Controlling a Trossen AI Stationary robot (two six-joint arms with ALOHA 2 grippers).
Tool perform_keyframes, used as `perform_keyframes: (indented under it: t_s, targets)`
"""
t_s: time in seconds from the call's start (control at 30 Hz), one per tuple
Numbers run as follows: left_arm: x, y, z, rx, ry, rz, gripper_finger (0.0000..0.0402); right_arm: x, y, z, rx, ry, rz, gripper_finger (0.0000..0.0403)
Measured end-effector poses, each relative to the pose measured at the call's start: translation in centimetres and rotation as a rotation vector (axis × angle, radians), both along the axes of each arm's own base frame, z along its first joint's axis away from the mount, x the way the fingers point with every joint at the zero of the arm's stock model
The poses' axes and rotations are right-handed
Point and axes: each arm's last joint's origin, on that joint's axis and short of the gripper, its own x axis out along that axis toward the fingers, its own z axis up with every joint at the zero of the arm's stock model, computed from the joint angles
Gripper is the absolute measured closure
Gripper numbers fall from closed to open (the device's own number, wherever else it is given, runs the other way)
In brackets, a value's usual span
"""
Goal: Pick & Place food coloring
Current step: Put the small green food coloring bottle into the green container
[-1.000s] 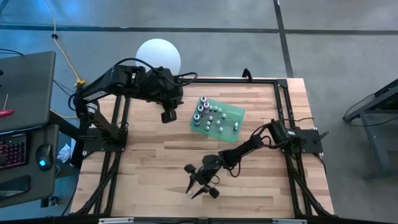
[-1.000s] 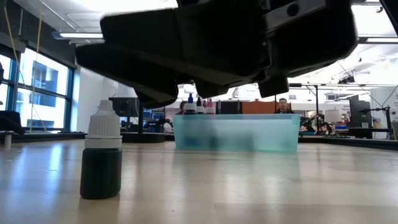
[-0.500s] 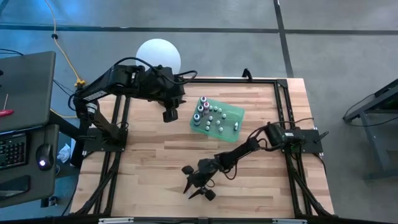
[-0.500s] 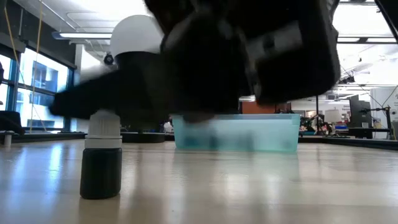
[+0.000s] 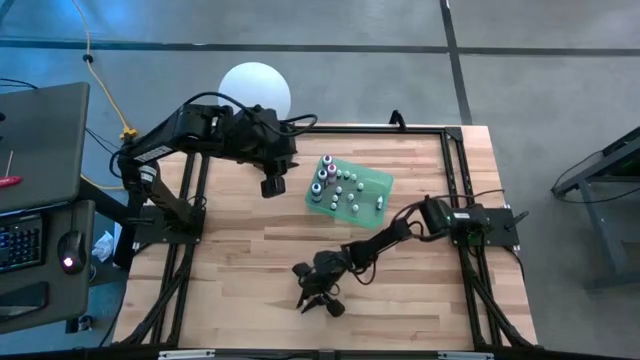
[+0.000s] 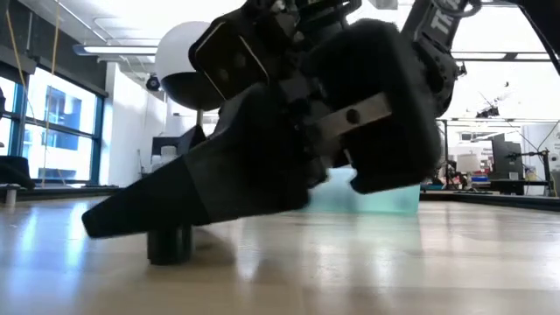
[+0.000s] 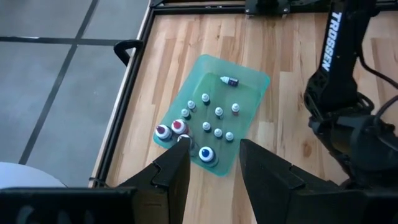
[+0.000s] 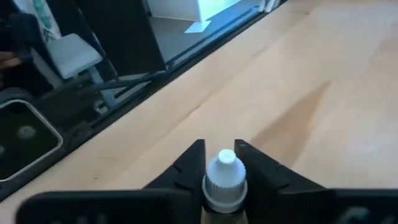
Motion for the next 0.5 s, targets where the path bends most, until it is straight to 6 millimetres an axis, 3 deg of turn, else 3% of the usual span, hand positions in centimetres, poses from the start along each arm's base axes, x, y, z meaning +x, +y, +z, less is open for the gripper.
perform_keyframes:
  t_s: [0.07, 0.23, 0.37, 0.5]
  targets:
    - [0.0, 0.0, 0.0, -0.006, 0.001, 0.001, 0.0266, 0.2, -0.4, 0.2, 0.011, -0.012, -0.013, 0.0343]
    - [-0.2, 0.0, -0.2, -0.015, 0.019, 0.016, 0.0266, 0.8, -1.9, 2.1, 0.081, -0.023, -0.068, 0.0344]
    - [-0.3, 0.0, -0.1, -0.018, 0.013, 0.035, 0.0266, 1.1, -3.8, 6.2, 0.116, -0.059, -0.123, 0.0343]
    - [-1.4, 0.2, 0.3, -0.030, -0.005, 0.122, 0.0266, 0.5, -6.3, 10.8, 0.039, -0.064, -0.202, 0.0335]
